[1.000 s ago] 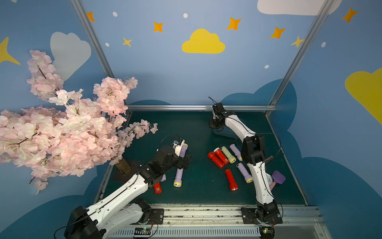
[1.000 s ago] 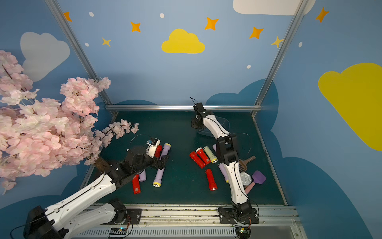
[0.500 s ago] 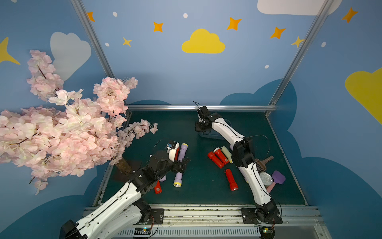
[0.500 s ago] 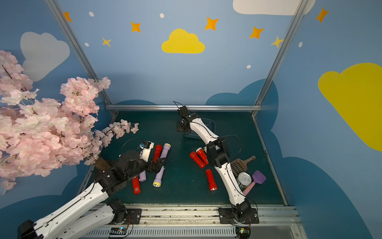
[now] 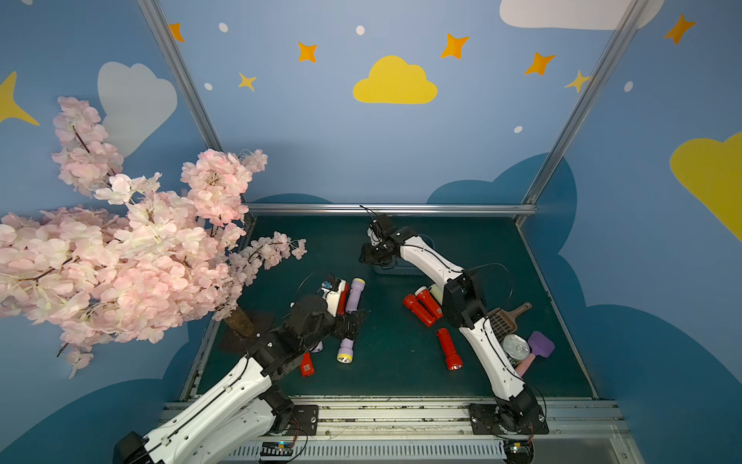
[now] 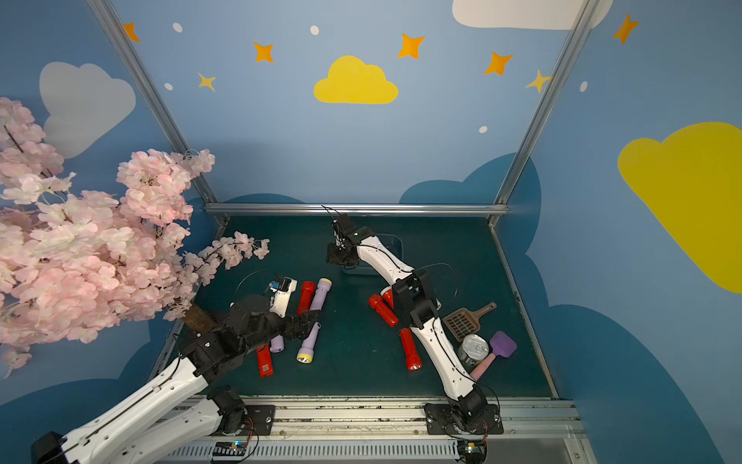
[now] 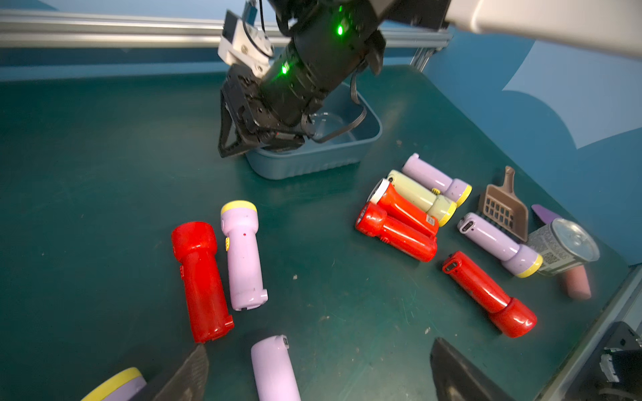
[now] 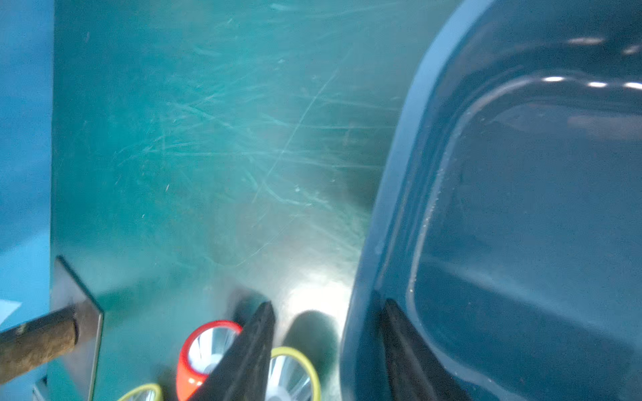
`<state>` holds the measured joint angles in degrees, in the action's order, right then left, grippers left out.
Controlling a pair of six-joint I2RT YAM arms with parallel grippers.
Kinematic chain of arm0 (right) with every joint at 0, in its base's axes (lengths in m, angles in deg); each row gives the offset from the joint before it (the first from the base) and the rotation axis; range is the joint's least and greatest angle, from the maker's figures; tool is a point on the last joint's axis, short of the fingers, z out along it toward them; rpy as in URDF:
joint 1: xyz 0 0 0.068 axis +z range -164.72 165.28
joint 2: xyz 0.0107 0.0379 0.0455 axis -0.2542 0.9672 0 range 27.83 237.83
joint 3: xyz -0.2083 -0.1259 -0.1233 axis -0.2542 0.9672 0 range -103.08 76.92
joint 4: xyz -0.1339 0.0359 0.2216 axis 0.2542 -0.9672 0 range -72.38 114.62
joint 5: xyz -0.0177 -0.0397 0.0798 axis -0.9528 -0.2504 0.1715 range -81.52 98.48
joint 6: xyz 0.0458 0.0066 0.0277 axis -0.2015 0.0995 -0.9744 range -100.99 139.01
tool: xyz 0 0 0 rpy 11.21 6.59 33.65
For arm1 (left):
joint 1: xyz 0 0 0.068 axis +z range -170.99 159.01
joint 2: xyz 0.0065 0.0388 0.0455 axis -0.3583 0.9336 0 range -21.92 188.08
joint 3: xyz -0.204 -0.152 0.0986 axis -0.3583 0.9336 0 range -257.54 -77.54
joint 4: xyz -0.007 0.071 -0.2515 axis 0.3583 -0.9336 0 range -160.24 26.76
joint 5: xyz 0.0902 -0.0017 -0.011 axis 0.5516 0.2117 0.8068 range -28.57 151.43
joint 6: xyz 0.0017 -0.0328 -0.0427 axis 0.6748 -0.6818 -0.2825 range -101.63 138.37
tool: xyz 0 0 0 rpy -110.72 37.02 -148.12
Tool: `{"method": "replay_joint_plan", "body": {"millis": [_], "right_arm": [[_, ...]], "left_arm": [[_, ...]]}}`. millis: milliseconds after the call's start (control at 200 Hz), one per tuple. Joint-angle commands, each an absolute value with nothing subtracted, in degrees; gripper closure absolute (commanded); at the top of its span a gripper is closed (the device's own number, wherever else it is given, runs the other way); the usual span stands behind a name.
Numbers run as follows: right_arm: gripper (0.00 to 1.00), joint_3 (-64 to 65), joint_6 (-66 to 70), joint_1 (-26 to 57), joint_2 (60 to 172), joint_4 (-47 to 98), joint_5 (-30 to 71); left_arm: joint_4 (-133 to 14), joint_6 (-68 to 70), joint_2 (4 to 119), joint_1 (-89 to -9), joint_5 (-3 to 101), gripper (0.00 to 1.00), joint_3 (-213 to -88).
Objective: Put the flashlights into the storage boxes
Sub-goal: Move the storage box to the center of the board.
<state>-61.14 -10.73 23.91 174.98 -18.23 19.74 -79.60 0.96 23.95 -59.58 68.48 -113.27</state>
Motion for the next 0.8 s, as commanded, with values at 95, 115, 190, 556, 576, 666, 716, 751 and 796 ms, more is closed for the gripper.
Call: {"method": "replay_joint_plan", "body": {"millis": [95, 115, 190, 556, 576, 666, 716, 751, 796], "right_arm": [[0.46, -52.1, -6.3, 21.8, 162.3, -17.5, 16.6], [0.46, -50.5, -6.2, 21.3, 161.1, -17.2, 16.2], [0.46, -43.4, -5.8, 18.9, 156.5, -15.4, 15.6], [0.44, -17.0, -6.0, 4.8, 142.8, -5.7, 17.7], [0.44, -16.7, -6.0, 4.4, 142.8, -5.8, 18.0], [0.45, -15.1, -5.8, 3.4, 142.7, -5.9, 18.2], [0.45, -14.0, -5.2, 3.2, 142.4, -6.0, 17.5], [0.45, -13.3, -4.7, 3.2, 141.9, -6.5, 16.8], [0.45, -12.3, -4.1, 3.2, 141.1, -7.3, 15.5]], "left_arm": [[-81.2, 0.6, 27.8, -59.8, 66.9, 0.01, -117.6], [-81.2, 0.6, 28.3, -59.8, 66.8, 0.01, -118.0], [-81.4, 1.0, 30.1, -59.8, 66.7, 0.01, -119.3], [-77.8, 2.4, 43.1, -60.1, 64.7, 0.01, -125.7], [-77.6, 2.4, 44.2, -60.1, 64.6, 0.01, -126.2], [-76.7, 2.5, 49.1, -60.2, 64.1, 0.01, -128.7], [-76.7, 2.7, 52.1, -60.1, 63.7, 0.01, -130.6], [-77.2, 2.7, 54.3, -60.2, 63.5, 0.01, -132.3], [-78.2, 2.7, 57.1, -60.2, 63.4, 0.01, -134.4]]}}
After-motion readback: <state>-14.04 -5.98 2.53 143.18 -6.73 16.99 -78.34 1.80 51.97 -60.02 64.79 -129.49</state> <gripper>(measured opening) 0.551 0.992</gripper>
